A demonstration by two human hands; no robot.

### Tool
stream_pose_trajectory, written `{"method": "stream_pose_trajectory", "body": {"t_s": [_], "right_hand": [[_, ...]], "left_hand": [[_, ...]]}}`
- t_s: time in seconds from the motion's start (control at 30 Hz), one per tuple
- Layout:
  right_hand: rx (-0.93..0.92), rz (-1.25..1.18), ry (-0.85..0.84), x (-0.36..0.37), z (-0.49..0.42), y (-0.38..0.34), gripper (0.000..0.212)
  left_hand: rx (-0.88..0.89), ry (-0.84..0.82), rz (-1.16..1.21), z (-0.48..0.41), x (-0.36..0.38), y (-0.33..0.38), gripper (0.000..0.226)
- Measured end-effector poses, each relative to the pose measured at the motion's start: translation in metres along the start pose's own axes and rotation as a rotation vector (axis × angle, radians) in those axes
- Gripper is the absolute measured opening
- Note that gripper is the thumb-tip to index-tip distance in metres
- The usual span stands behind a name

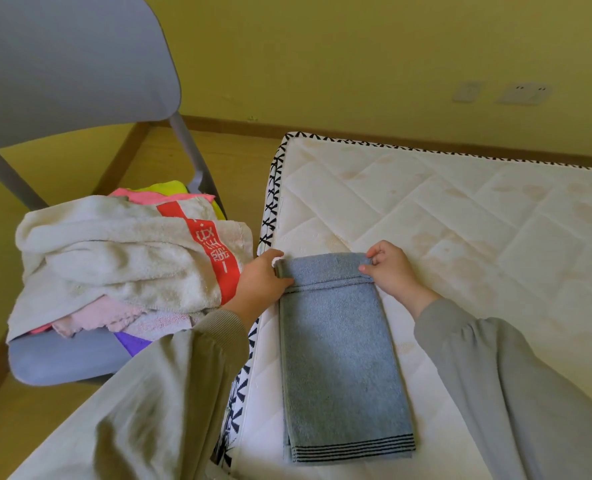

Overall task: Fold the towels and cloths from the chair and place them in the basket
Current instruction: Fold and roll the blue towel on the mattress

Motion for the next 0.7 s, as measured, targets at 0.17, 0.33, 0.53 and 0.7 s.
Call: {"method": "stream_pose_trajectory", "body": {"t_s": [0.17,0.33,0.53,0.7], "right_hand": [[-0.055,0.112,0.003,0.010,-0.002,-0.003,0.034],[-0.097,0.306,-0.115,0.020,-0.009,-0.007,0.036],[-0.155,0.322,-0.240,0.008,0.002,-0.024,0.033],[-0.330,0.551,-0.138,-0.003,0.015,-0.048,0.032]], "left_hand": [[0.031,-0.069,-0.226,-0.004,0.008,0.007,0.050],[0.065,-0.072,-0.461,-0.006,0.004,0.011,0.031],[0.157,-0.083,-0.497,-0.002,0.004,0.025,0.024],[0.356,-0.032,-0.586,0.012,0.000,0.047,0.020]]}}
Point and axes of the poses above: each hand's wrist, its own z-axis away from the middle knuckle, its own x-axis out of the palm, y = z × x, the point moved 10 cm from there along -z, towards the middle knuckle, and after that the axes turned 13 degrees about z, right-handed, at the moved point
